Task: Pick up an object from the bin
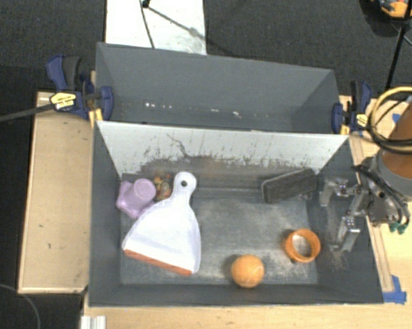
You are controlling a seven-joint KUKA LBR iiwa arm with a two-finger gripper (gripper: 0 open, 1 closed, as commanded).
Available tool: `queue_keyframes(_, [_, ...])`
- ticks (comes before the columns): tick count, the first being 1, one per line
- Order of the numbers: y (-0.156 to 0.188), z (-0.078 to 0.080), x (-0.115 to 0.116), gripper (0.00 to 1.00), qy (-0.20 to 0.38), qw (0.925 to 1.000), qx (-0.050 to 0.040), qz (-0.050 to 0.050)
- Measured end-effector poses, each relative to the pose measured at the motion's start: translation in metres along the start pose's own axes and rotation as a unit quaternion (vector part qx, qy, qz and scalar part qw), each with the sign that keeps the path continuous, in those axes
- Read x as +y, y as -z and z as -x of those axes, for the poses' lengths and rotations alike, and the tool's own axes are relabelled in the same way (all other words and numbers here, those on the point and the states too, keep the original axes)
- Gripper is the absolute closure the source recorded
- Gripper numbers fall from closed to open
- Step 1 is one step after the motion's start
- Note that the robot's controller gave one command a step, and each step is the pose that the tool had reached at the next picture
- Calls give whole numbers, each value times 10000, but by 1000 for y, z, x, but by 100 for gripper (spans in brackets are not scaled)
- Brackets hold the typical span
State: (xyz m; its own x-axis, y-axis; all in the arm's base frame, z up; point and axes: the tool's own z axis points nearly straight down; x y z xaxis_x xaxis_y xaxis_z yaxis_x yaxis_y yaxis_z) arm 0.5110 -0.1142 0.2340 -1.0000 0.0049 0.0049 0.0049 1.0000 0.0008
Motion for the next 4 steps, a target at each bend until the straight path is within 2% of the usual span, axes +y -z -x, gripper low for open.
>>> queue_keyframes(1, [4,2,1,0,22,10000,-41,-7])
queue_keyframes(2, [-56,13,-8,0,518,9986,-61,-13])
queue_keyframes(3, [-86,14,-13,0,765,9971,-20,-1])
queue_keyframes(4, [-121,21,-12,0,938,9956,-43,-11])
